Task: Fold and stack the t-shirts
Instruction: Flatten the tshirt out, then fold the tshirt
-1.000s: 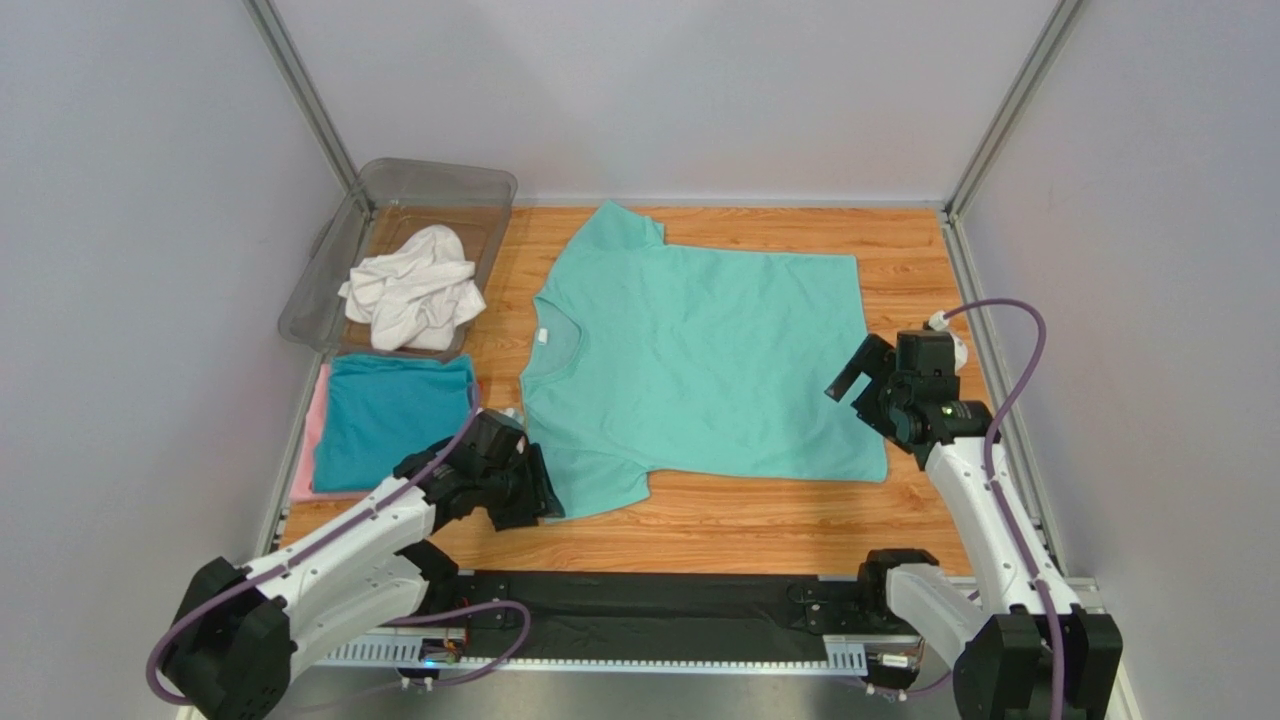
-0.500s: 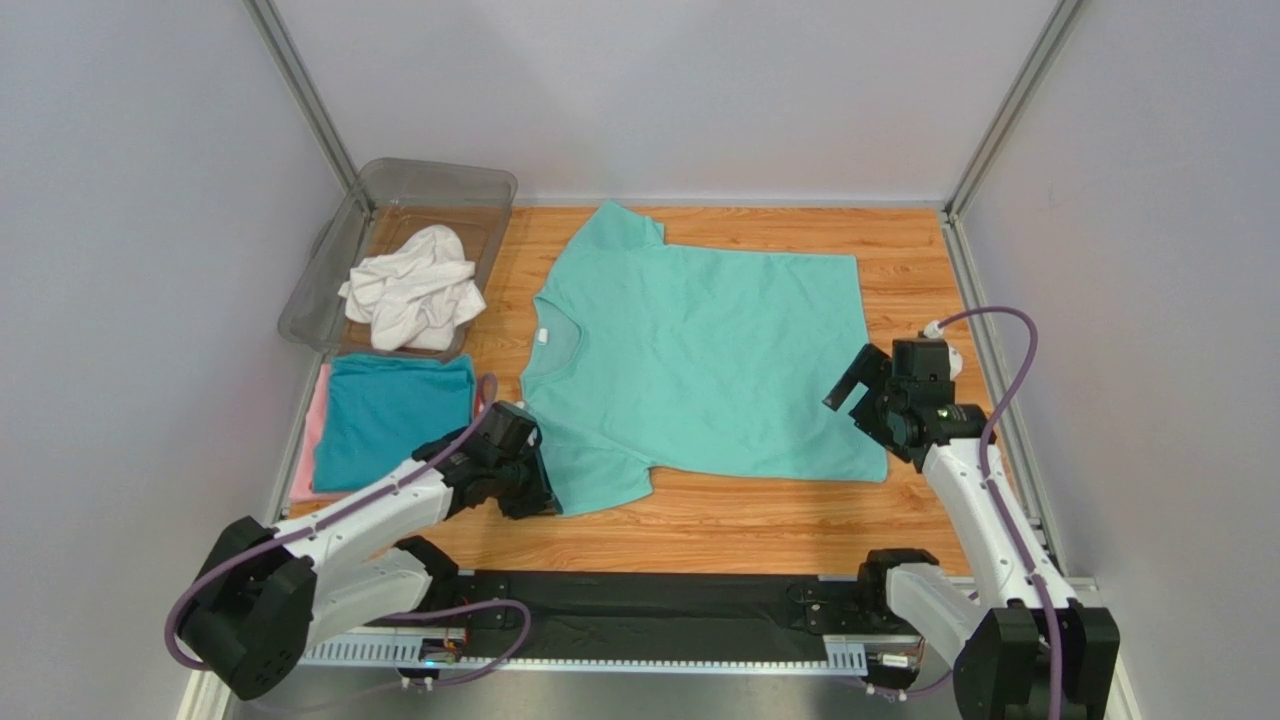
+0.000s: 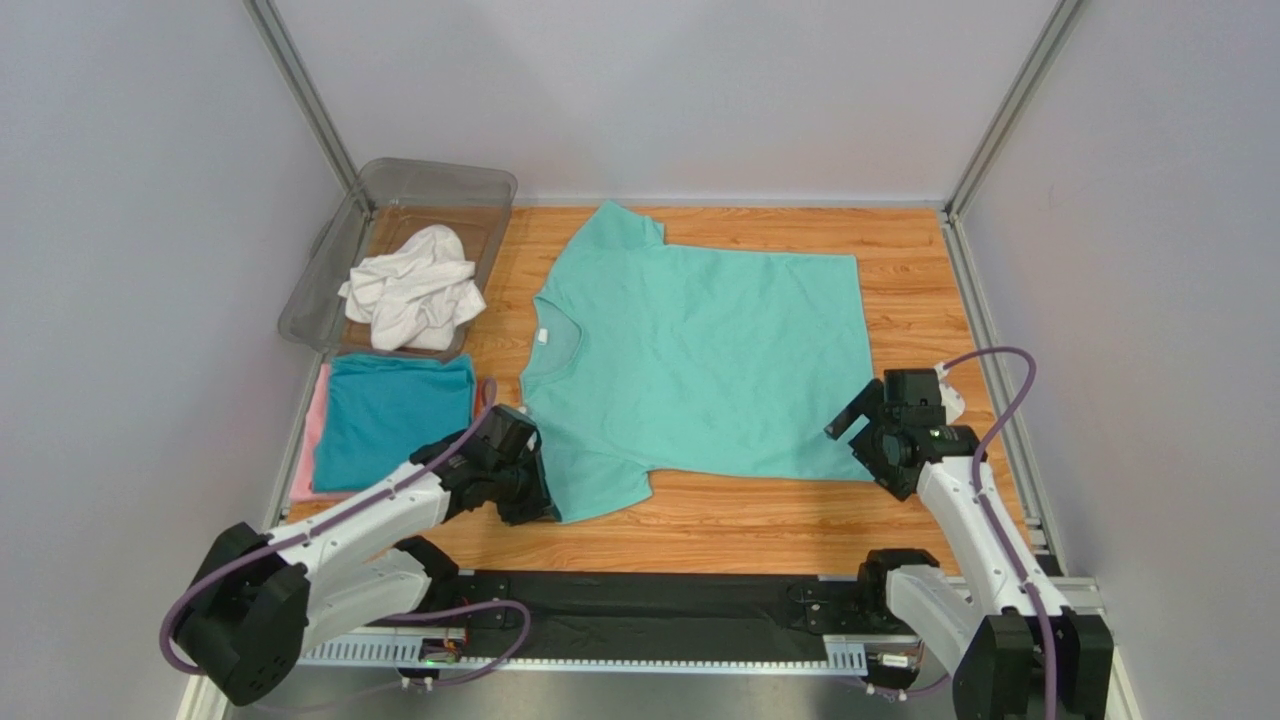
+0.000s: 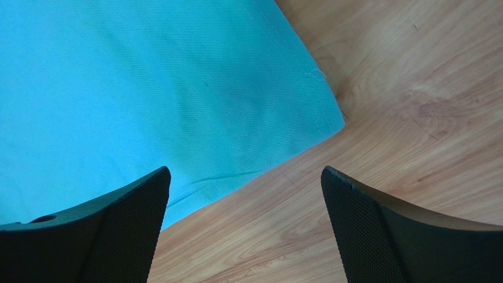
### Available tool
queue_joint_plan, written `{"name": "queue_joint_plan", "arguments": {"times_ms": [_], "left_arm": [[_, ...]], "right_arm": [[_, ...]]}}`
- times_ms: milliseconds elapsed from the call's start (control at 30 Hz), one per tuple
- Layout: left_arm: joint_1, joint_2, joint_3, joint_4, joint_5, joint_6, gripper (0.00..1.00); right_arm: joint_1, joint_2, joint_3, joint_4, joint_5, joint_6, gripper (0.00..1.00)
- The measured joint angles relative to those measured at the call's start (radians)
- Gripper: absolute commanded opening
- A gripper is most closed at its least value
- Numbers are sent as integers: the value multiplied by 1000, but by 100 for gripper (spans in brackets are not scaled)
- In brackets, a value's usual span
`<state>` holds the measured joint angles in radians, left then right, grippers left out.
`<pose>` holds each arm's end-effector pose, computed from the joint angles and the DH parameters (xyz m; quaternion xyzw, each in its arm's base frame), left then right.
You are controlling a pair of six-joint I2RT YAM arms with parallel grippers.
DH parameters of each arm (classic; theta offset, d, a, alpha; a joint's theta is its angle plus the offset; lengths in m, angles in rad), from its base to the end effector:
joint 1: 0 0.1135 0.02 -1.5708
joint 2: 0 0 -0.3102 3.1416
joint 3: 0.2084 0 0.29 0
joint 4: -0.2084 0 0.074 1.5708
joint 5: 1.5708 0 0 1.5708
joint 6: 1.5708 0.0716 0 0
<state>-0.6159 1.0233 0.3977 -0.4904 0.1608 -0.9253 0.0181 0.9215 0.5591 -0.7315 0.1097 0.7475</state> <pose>0.1462 -0.1175 0.1309 -0.1317 0.9623 -0.2127 0.1067 0.1858 -0.0045 0.1871 0.3582 0.9018 0.0387 0.2387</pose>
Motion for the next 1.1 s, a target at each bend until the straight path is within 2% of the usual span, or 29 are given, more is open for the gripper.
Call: {"name": "queue_joint_plan", "arguments": {"times_ms": [167,267,300,367,500,533,700,867,967,1000,1100], "left_arm": [[-3,-117,-13,-77,8,4,0],[-4,-192,-26,-110,23,3,0],[-5,-197,-27,-113,25,3,0],[-5,-225,-35,-124,35,-2,0],[-13,-255,-50,-135,49,-21,0],[-18,-263,-53,-136,51,-27,0],[-33,-304,-59,-144,57,-52,0],[-33,-311,-59,-146,59,-58,0],[-34,-311,-58,-149,59,-58,0],[-34,-311,-58,-150,58,-58,0],[-35,-311,-43,-162,55,-56,0]], "right_arm": [[-1,10,-47,-4,43,38,91],[-3,35,-63,13,63,53,77],[-4,43,-68,23,65,57,77],[-4,66,-82,49,72,64,68],[-5,90,-98,74,74,75,60],[-5,89,-100,79,75,76,55],[-6,73,-118,102,76,79,48],[-6,71,-122,108,73,83,37],[-6,67,-122,100,71,82,22],[-6,60,-122,93,69,80,11],[-6,22,-122,82,64,73,1]]}}
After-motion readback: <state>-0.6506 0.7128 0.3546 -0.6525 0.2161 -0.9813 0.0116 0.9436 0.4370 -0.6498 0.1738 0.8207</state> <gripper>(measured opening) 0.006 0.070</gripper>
